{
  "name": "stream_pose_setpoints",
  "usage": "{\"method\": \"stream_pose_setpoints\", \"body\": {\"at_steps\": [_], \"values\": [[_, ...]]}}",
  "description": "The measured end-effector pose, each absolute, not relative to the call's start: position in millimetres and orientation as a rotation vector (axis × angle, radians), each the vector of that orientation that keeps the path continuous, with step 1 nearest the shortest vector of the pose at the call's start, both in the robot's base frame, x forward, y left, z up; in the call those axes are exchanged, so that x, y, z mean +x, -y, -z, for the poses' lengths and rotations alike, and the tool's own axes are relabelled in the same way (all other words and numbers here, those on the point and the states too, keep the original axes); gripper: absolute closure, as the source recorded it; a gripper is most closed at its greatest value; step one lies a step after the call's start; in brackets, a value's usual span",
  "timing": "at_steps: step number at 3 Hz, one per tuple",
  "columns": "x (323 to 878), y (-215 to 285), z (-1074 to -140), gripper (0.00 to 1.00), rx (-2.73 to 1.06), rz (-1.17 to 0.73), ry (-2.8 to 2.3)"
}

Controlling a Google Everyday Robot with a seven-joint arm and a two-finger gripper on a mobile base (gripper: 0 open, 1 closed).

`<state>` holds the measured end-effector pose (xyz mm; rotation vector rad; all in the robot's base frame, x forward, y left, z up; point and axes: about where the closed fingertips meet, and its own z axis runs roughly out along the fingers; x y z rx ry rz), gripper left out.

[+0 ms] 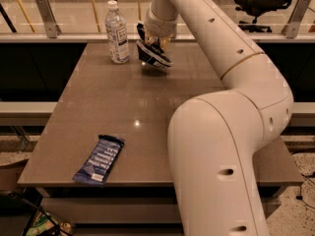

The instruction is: Move blue chip bag near blue plastic bottle

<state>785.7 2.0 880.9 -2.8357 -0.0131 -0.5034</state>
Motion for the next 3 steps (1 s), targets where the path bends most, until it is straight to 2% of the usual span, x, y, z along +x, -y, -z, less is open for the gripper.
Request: {"method": "stream_pose_setpoints", "body": {"at_steps": [1,3], "values": [[788.1,-3.3,-879.8,0.83,-2.832,0.508,0.013],[791.4,-7.5,-872.8,0.36,-2.83,0.505,0.017]]}}
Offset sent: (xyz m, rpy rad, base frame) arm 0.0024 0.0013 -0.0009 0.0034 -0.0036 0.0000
